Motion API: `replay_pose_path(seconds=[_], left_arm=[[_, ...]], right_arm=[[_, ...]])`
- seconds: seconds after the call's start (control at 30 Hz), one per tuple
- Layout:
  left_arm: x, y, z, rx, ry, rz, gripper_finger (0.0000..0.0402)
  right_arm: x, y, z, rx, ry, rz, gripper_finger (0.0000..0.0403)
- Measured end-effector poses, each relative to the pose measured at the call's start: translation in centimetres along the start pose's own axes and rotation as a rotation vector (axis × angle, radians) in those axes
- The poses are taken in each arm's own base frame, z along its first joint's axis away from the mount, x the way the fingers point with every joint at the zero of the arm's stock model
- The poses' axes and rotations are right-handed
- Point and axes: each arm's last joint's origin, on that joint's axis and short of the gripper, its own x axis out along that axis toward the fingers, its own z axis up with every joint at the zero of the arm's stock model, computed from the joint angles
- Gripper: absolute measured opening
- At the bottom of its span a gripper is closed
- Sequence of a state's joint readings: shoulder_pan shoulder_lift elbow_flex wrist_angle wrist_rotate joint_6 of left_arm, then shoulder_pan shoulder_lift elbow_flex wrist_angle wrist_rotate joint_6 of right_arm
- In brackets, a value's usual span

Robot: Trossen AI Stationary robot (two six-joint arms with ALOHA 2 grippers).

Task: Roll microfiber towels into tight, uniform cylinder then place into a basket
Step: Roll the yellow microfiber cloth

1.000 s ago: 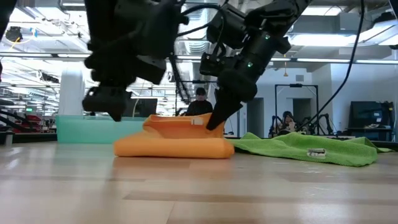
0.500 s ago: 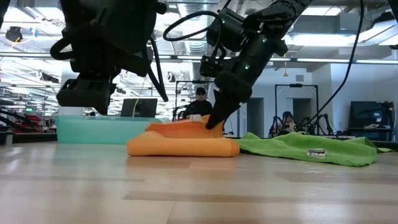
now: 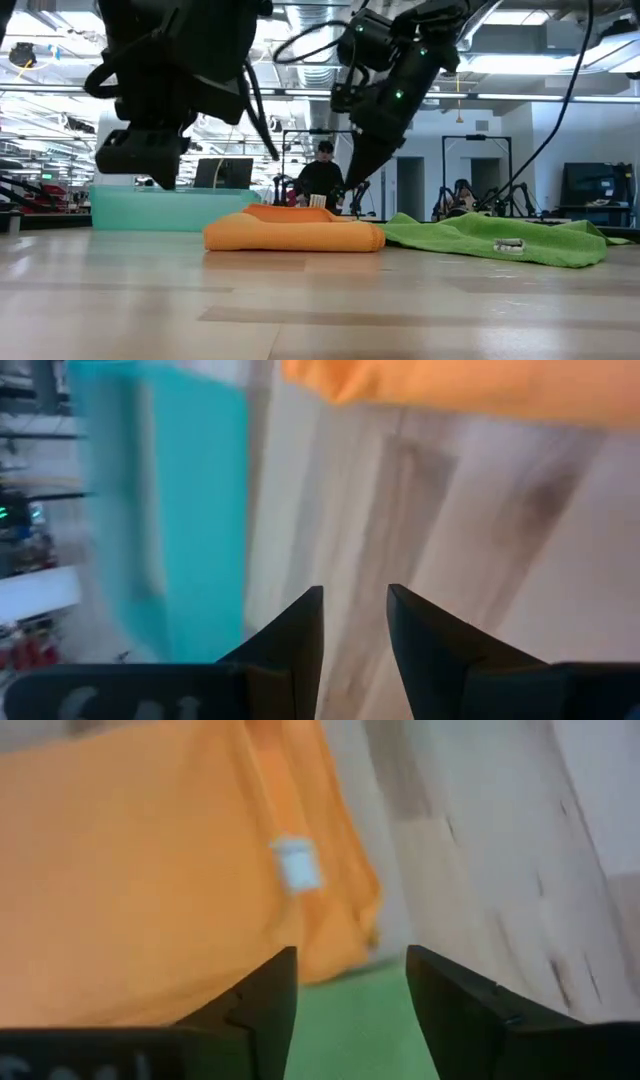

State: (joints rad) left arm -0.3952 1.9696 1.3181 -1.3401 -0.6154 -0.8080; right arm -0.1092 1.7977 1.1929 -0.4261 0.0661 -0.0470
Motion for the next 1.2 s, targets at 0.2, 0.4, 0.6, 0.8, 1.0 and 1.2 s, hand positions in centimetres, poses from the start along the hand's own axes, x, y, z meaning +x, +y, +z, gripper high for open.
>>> replay_pose_path(seconds=[0.2, 0.4, 0.6, 0.8, 1.0, 1.2], left_arm=[[1.0, -2.7, 0.3, -0.016, -0.143, -0.161, 0.0105], [0.5, -3.3, 1.0, -0.041, -0.258, -0.206, 0.0105], [-0.9, -3.4, 1.7, -0.099, -0.358, -0.324, 0.0105], [-1.6, -3.7, 1.2, -0.096, -0.383, -0.331, 0.0105], [-1.7, -3.6, 1.3, -0.106, -0.401, -0.315, 0.0105], [-1.7, -3.4, 1.3, -0.096, -0.410, -0.294, 0.0105]], right_arm=[[-1.4, 1.4, -2.0, -0.061, 0.000, 0.183, 0.0209], [-0.9, 2.4, -3.8, -0.058, -0.093, 0.199, 0.0198], [0.2, 3.2, -3.9, -0.071, -0.250, 0.208, 0.0193], [1.0, 3.3, -3.3, -0.045, -0.327, 0.209, 0.0192], [1.5, 3.3, -3.4, -0.043, -0.320, 0.209, 0.0158], [1.4, 3.3, -3.1, -0.042, -0.358, 0.209, 0.0086]])
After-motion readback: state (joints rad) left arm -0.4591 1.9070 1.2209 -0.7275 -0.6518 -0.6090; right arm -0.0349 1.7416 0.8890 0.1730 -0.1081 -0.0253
